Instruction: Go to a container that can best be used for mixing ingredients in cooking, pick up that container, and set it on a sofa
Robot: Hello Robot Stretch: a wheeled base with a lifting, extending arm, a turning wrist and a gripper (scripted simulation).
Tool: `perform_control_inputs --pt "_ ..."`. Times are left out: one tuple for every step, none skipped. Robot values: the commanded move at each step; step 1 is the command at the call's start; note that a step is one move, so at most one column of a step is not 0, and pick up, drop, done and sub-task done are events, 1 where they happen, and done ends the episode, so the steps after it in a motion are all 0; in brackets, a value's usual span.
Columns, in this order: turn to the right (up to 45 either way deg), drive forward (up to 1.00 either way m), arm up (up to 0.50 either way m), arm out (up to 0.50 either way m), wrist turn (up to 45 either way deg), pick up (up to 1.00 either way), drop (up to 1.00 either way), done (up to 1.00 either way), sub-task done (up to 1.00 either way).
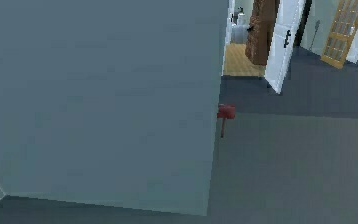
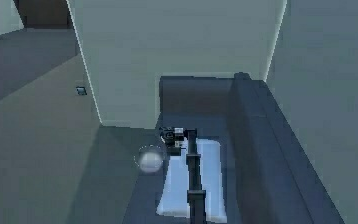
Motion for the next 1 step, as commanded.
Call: perform_control_inputs --pt "0.0 0.00 0.10 0.00 0.0 0.00 0.00 0.00 0.00"
